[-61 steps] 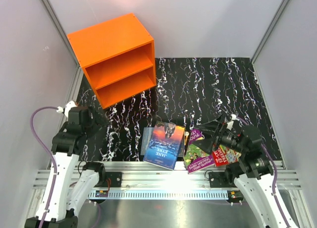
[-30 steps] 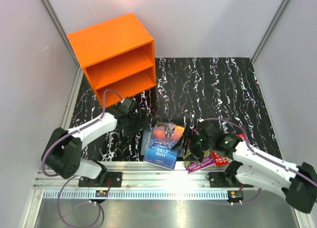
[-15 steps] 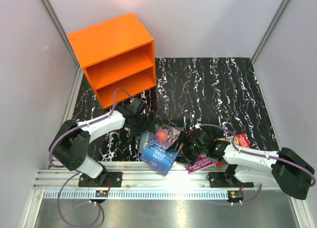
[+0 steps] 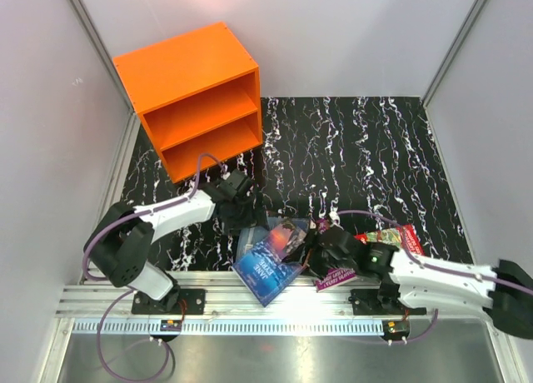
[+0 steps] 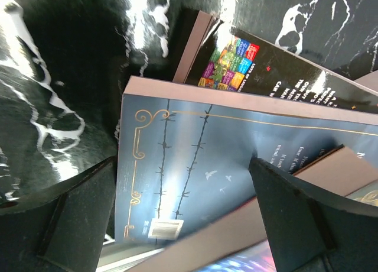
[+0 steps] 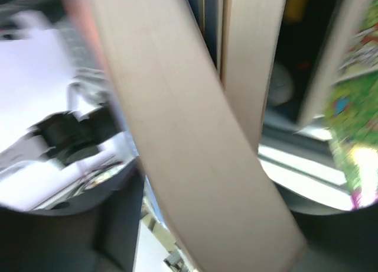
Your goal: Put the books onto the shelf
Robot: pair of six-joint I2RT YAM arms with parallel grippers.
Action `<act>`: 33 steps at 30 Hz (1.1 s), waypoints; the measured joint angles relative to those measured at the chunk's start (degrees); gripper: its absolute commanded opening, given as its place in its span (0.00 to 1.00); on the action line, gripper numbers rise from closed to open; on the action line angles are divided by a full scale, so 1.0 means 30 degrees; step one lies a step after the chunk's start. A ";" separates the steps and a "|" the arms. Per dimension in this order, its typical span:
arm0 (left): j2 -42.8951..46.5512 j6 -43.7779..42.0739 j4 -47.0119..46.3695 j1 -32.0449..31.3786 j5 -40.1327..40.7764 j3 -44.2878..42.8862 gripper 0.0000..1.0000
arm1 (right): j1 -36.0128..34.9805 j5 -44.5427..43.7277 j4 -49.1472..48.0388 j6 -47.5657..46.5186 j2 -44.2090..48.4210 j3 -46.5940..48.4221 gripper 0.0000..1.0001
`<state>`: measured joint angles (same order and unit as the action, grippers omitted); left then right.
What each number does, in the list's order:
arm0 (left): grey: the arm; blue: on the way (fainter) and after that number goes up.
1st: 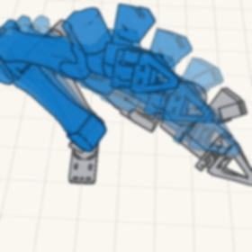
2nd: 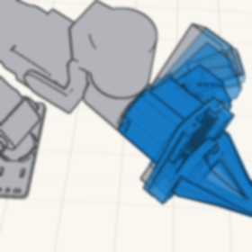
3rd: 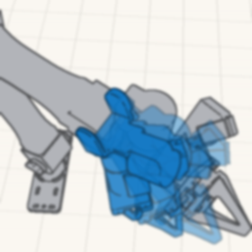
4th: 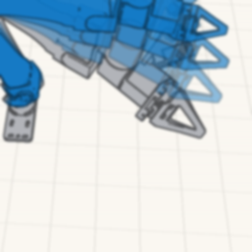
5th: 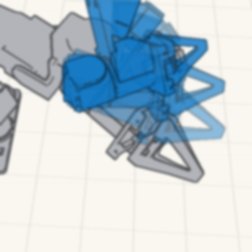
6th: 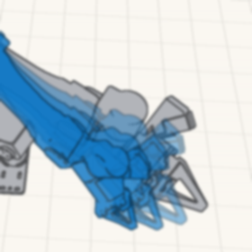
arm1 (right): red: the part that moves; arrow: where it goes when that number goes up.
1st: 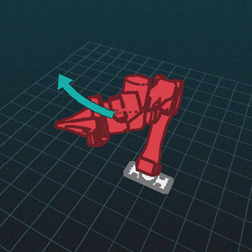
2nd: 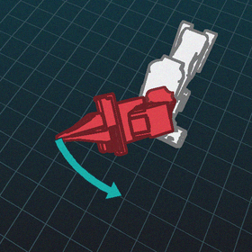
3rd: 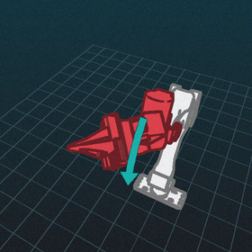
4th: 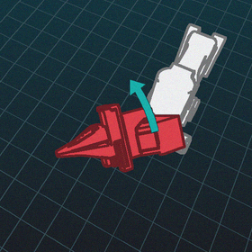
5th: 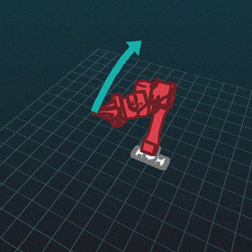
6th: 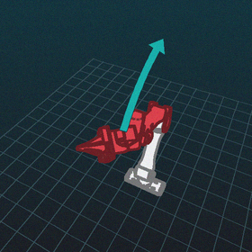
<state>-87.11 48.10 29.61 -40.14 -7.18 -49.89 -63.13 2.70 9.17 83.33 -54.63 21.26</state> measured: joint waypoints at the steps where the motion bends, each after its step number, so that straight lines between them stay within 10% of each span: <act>1: 0.0029 0.0219 -0.0160 -0.0058 -0.0080 0.0138 0.94 | -0.0080 -0.0211 0.0401 0.0248 0.1129 -0.0058 0.48; 11: 0.0648 0.2739 -0.0758 -0.2827 0.0444 0.0729 0.92 | -0.0401 -0.1596 0.5246 0.1683 0.7351 -0.0692 0.43; 15: 0.0481 0.3096 0.0299 -0.3927 0.1253 -0.0080 0.93 | -0.0437 -0.1690 0.7082 0.1479 0.7096 0.0386 0.00; 19: 0.0481 0.3315 0.2288 -0.4444 0.1603 -0.1472 0.93 | -0.0452 -0.2390 0.9398 0.0437 0.6120 0.3111 0.00; 33: 1.0316 0.2725 1.2080 -0.4546 1.0222 -1.0083 0.98 | 0.1683 -0.4452 1.5074 -1.0914 -0.5843 2.7489 0.00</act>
<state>-56.16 56.27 65.84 -53.78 23.49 -80.14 -58.08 -10.66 54.39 50.59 -72.16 103.72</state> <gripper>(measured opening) 0.977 0.452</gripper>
